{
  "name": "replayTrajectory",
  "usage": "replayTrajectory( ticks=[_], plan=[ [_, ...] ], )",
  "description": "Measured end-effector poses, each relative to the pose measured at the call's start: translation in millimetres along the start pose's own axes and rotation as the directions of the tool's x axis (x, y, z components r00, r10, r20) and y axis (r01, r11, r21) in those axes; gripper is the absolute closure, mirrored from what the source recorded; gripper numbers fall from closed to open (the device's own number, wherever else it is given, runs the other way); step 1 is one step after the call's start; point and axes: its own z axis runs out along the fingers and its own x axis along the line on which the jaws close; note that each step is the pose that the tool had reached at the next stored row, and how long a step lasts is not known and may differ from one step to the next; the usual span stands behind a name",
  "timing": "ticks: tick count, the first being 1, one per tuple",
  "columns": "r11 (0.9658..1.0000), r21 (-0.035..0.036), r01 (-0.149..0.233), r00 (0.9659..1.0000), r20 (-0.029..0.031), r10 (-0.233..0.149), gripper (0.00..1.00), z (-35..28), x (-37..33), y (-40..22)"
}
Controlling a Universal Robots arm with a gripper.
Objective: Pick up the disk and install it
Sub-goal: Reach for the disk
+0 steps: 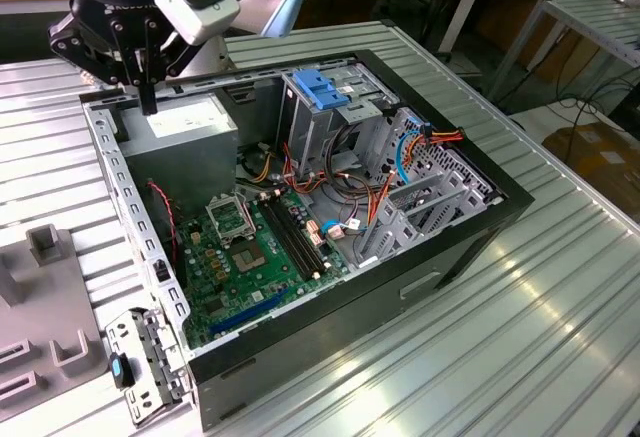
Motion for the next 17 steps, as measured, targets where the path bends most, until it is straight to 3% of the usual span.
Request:
replayTrajectory(
  ticks=[17],
  plan=[
    [1.0000,0.0000,0.000,1.0000,0.0000,0.000,0.89,-0.4,18.5,0.7]
  ],
)
